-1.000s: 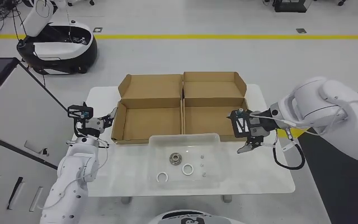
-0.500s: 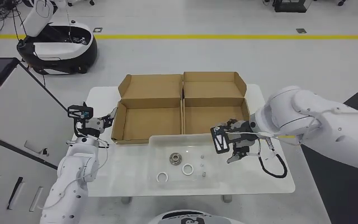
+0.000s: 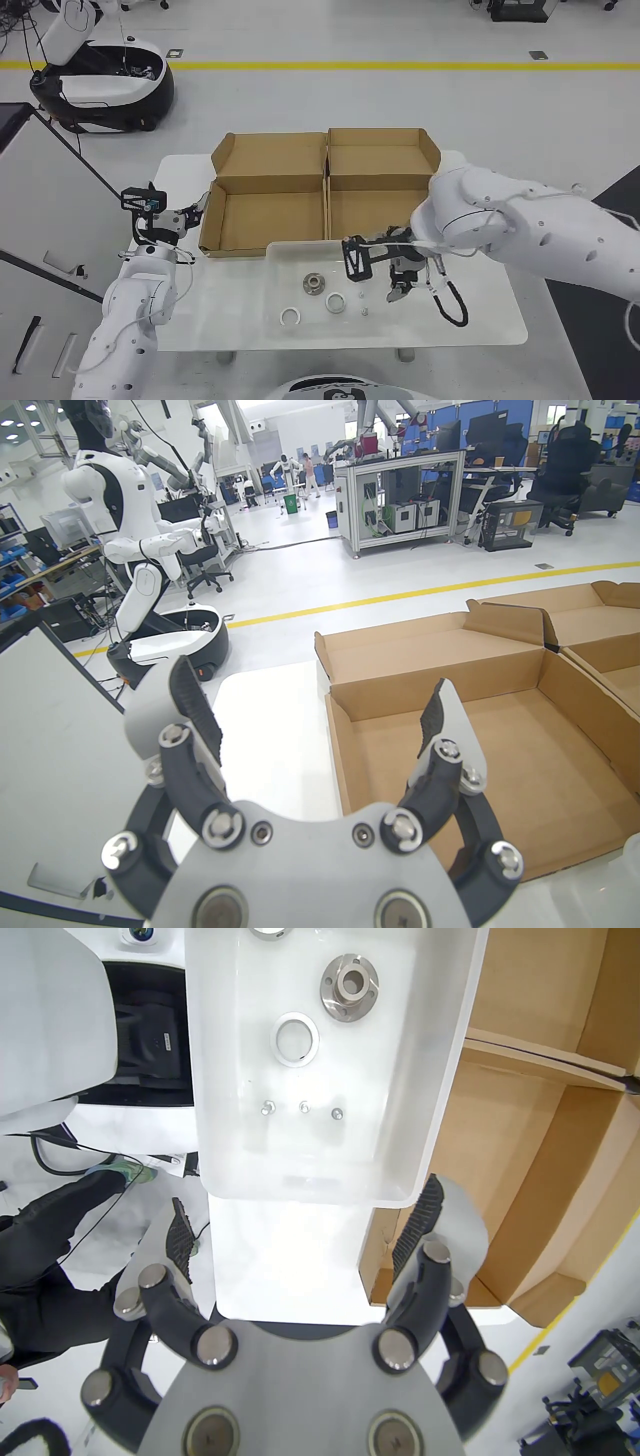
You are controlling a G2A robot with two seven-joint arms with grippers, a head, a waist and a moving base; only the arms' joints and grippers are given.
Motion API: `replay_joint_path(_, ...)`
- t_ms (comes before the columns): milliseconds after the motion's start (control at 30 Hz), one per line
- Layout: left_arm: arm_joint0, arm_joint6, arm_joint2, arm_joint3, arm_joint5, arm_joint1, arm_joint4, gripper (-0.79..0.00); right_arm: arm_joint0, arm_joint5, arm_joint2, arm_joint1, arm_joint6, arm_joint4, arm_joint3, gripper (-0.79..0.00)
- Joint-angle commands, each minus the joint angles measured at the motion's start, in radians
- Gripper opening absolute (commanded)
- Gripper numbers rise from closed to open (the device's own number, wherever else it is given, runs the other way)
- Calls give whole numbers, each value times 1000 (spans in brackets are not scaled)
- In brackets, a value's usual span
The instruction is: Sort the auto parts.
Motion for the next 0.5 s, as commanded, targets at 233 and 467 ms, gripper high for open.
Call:
replay_joint_path(233, 0, 0, 0, 0, 0, 0, 0, 0, -73, 50, 0, -92, 51, -79, 40, 0)
replay_joint_path(467, 0, 0, 0, 0, 0, 0, 0, 0, -114, 44, 0, -132, 44, -121, 74, 0)
